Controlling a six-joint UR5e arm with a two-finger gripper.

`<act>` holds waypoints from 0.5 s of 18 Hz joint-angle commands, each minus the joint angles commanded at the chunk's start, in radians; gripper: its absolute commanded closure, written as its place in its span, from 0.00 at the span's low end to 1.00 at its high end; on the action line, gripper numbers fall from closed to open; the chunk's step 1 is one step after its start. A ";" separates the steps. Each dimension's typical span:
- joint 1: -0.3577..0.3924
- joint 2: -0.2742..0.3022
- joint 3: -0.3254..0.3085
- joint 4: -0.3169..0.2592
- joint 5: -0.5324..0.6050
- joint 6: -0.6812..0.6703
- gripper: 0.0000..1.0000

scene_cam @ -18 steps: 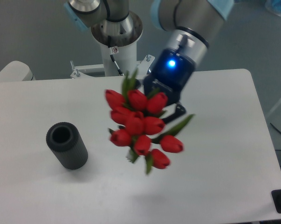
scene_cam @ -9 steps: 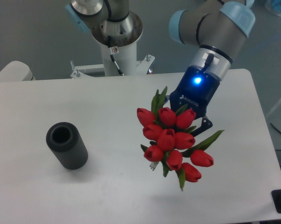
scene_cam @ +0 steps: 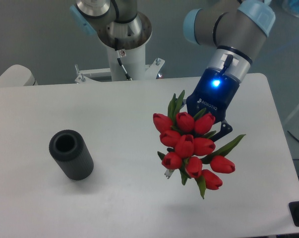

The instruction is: Pick up the flowers from the vase

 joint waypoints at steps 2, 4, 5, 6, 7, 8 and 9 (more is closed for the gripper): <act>-0.002 0.002 -0.002 0.000 0.002 0.002 0.69; -0.005 -0.001 -0.003 0.000 0.002 0.003 0.69; -0.005 -0.001 -0.002 0.000 0.003 0.003 0.69; -0.005 -0.003 -0.003 0.002 0.002 0.006 0.69; -0.003 -0.001 -0.006 0.002 0.002 0.008 0.69; -0.003 -0.001 -0.008 0.003 0.002 0.008 0.69; -0.003 -0.001 -0.008 0.003 0.002 0.008 0.69</act>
